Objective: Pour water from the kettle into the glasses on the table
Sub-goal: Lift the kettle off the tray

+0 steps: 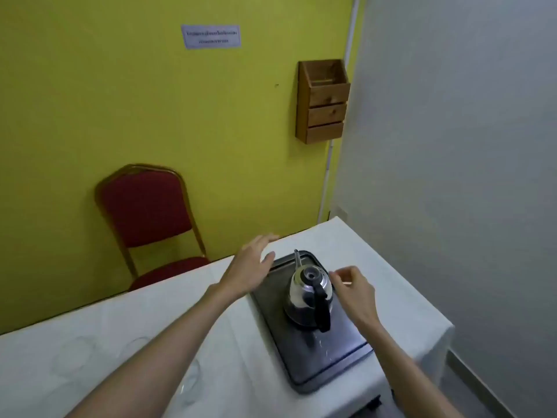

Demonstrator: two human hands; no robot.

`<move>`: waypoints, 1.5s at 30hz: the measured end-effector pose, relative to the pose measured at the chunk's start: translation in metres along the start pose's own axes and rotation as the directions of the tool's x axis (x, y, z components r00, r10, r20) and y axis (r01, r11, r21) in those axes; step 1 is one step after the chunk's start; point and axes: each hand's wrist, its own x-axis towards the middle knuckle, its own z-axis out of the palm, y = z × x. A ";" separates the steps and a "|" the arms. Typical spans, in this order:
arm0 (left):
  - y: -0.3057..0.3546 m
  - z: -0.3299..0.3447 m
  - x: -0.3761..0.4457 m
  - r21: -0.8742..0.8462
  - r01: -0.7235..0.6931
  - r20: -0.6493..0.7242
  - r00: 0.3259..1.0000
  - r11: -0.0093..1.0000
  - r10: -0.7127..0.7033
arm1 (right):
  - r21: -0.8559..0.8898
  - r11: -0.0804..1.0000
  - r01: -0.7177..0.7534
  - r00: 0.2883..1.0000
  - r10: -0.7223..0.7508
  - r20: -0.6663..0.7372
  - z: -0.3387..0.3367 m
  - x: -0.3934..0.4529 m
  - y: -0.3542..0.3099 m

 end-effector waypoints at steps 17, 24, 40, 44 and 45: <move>-0.020 0.126 0.011 0.380 -0.302 0.290 0.936 0.874 0.198 | 0.254 0.933 -0.254 0.907 0.138 0.398 0.027 0.037 0.075; -0.004 0.159 0.008 0.452 -0.233 0.204 0.967 0.861 0.154 | 0.328 0.897 -0.296 0.903 0.151 0.403 0.004 0.080 0.091; 0.003 0.127 -0.004 0.435 -0.105 0.157 0.987 0.894 0.040 | 0.494 0.780 -0.384 0.895 0.183 0.407 0.015 0.074 0.056; 0.004 0.098 -0.018 0.410 -0.074 0.063 0.997 0.909 0.053 | 0.462 0.811 -0.358 0.871 0.113 0.477 0.024 0.067 0.030; 0.004 0.087 -0.023 0.410 -0.065 0.035 0.998 0.910 0.056 | 0.461 0.816 -0.349 0.868 0.095 0.488 0.028 0.063 0.020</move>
